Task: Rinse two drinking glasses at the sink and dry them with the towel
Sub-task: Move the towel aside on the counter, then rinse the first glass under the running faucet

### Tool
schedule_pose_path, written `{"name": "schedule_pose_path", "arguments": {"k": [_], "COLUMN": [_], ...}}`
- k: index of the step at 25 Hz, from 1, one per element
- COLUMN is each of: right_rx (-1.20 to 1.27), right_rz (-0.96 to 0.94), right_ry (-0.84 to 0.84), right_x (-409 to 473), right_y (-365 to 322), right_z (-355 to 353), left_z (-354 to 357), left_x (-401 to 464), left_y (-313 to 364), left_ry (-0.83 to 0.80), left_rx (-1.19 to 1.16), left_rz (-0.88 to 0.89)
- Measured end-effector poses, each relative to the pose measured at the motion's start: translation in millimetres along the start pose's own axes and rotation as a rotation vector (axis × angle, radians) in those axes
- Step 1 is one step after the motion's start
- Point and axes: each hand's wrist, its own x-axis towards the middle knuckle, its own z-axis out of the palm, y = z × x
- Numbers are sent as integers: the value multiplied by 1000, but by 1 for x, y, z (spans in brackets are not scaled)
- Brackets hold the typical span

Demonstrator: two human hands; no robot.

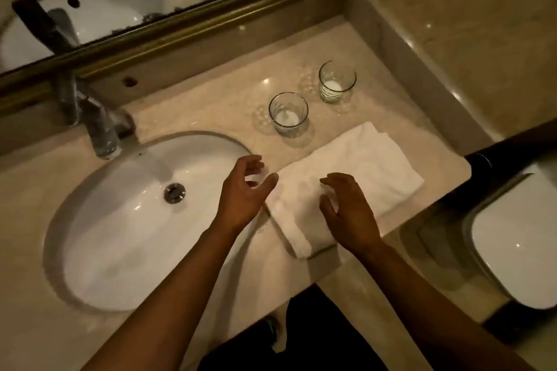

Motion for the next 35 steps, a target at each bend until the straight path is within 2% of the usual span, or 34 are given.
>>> {"name": "schedule_pose_path", "arguments": {"k": [3,6,9,17,22,29,35], "right_rx": [-82,-205,-328,-392,-394,-270,118], "right_rz": [43,-24,-63,-30,-24,-168,-248], "right_ry": [-9,-30,-49,-90,-110,-136,-217], "right_x": [42,82,112,124,126,138,139], "right_y": [20,34,42,43,40,-3,-113], "right_z": [8,18,25,38,36,42,78], "left_z": [29,53,62,77,69,15,-68], "left_x": [51,97,122,136,130,82,19], "left_y": [11,12,8,10,15,7,-47], "left_ry": [61,105,69,171,197,346,444], "left_rx": [-18,16,-16,-64,10,7,21], "left_rz": [21,60,79,93,79,-1,-123]}}
